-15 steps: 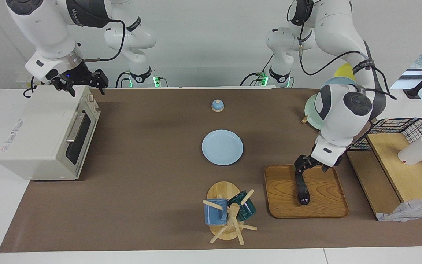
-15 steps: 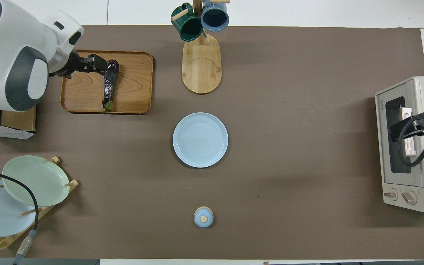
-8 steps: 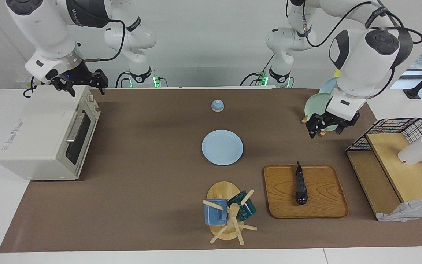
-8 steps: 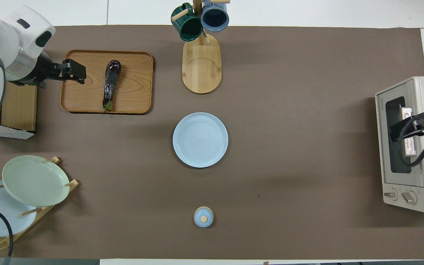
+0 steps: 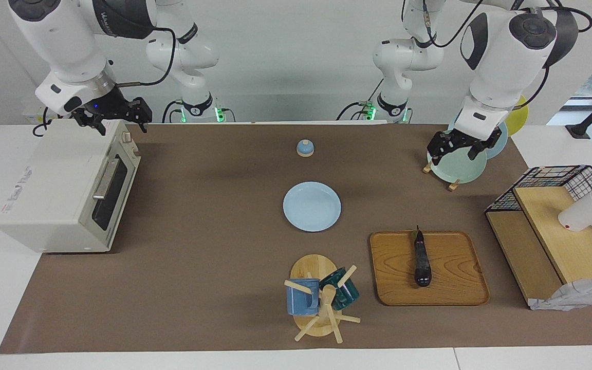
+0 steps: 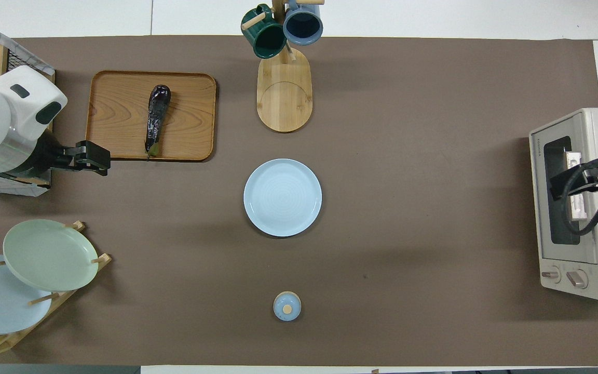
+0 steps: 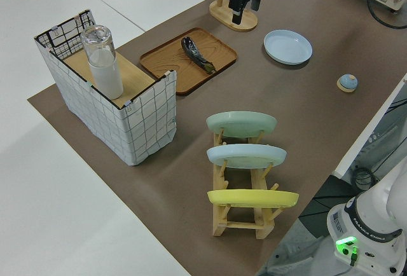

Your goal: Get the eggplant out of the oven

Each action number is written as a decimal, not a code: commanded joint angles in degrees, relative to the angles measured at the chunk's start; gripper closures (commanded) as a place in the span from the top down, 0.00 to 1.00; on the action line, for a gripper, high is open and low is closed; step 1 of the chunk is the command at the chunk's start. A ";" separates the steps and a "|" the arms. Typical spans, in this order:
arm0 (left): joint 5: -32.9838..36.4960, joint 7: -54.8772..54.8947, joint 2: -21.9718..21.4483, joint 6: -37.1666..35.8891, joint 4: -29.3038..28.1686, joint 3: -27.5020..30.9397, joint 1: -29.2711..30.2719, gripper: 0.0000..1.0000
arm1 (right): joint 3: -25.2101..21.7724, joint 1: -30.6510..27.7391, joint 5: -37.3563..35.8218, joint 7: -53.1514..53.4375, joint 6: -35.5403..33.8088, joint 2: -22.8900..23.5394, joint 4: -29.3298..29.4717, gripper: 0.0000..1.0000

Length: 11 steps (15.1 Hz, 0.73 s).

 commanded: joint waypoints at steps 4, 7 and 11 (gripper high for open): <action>-4.74 -0.05 -1.12 -7.99 4.61 0.08 1.34 1.00 | 0.14 -0.44 1.34 0.73 1.26 -0.99 -1.25 1.00; -4.73 0.47 -1.03 -8.54 5.07 -1.41 3.45 1.00 | 0.14 -0.44 1.34 0.73 1.26 -0.99 -1.34 1.00; -4.82 0.48 -1.03 -7.57 4.27 -2.38 4.42 1.00 | 0.06 -0.44 1.34 0.73 1.26 -0.99 -1.25 1.00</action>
